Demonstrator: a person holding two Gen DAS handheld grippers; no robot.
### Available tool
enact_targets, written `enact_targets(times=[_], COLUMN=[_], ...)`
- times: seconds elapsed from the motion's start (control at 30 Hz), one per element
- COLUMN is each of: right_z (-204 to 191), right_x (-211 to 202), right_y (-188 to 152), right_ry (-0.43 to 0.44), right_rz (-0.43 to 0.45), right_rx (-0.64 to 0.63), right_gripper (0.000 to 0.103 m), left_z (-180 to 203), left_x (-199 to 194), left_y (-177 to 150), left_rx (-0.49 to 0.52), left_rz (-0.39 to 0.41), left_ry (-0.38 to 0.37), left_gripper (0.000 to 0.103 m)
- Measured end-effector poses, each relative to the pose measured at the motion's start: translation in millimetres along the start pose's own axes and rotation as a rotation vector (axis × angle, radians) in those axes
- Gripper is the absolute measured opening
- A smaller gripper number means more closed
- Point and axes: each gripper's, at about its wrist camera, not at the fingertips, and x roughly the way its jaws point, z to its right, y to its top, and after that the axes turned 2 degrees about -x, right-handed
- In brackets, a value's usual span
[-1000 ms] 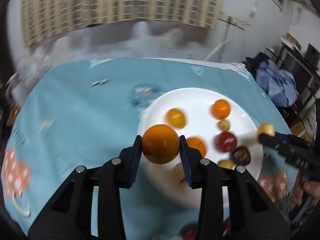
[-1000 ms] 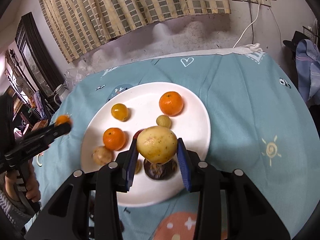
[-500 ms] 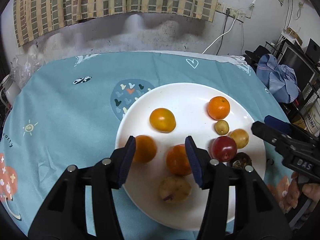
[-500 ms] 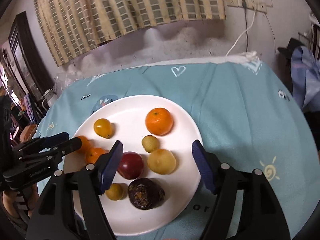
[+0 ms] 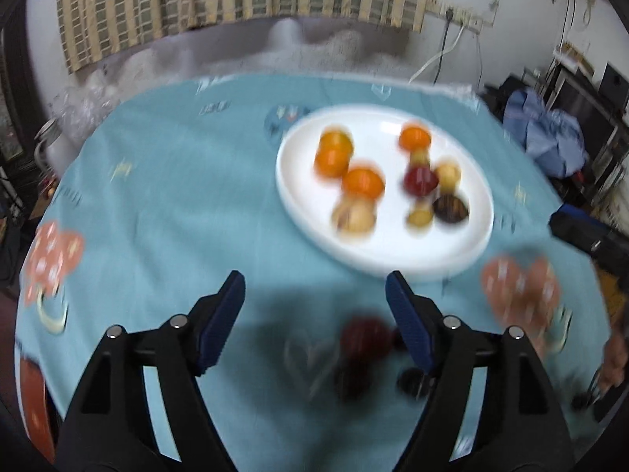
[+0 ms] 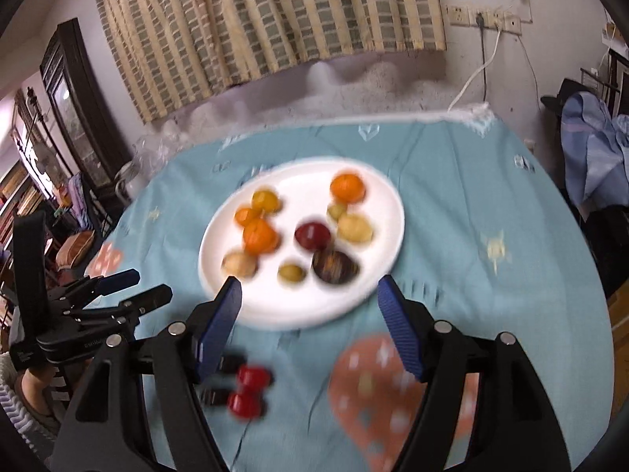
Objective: Organize fruits
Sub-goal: 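Move both open tools back toward the cluster of dark and red fruits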
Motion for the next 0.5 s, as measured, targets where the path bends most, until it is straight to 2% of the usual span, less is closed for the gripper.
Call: enact_targets(times=[0.13,0.23,0.33,0.5], right_z=[-5.2,-6.6,-6.8,-7.8], right_x=[-19.5,-27.8,-32.5,-40.5], right_y=[-42.8,-68.7,-90.5,-107.1], right_ry=[0.01,0.005,0.003,-0.009], right_rz=[-0.046,-0.088,-0.14,-0.176], right_rx=[0.018,0.028,0.035,0.04], right_gripper=[0.072,0.072,0.072,0.072], left_z=[-0.7,1.7,3.5,1.7], left_x=[-5.8,-6.2,-2.1,11.6], left_y=[-47.0,-63.6,-63.9,-54.5], left_rx=[-0.018,-0.012,-0.016,-0.026], left_rz=[-0.073,-0.085,-0.092,-0.11], left_ry=[-0.009,-0.003,-0.011,-0.027], left_gripper=[0.076,0.076,0.076,0.075])
